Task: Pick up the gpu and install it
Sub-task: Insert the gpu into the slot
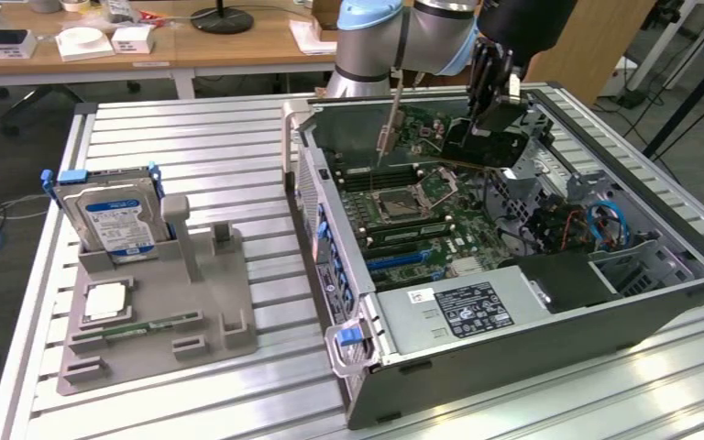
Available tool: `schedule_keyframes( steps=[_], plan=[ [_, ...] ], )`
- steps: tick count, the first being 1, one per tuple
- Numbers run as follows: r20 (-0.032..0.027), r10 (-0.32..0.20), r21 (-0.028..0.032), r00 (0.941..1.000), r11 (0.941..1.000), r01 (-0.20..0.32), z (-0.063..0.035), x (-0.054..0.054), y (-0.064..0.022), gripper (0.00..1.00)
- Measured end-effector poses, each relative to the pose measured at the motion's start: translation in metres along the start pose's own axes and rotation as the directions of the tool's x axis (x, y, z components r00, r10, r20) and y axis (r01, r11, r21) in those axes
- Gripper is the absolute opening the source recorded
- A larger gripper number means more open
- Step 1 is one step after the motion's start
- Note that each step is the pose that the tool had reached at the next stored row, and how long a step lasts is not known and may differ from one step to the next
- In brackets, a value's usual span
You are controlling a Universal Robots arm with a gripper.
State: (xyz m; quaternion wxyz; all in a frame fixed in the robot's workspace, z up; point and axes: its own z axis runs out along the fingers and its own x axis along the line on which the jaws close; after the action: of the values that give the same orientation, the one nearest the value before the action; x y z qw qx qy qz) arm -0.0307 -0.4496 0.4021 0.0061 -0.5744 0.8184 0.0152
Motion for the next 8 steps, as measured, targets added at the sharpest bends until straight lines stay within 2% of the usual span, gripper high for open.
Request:
schedule_keyframes(
  steps=[8],
  plan=[
    [-0.001, -0.058, -0.0017, 0.9983, 0.9983, 0.058, 0.0, 0.0, 0.0, 0.27]
  ],
)
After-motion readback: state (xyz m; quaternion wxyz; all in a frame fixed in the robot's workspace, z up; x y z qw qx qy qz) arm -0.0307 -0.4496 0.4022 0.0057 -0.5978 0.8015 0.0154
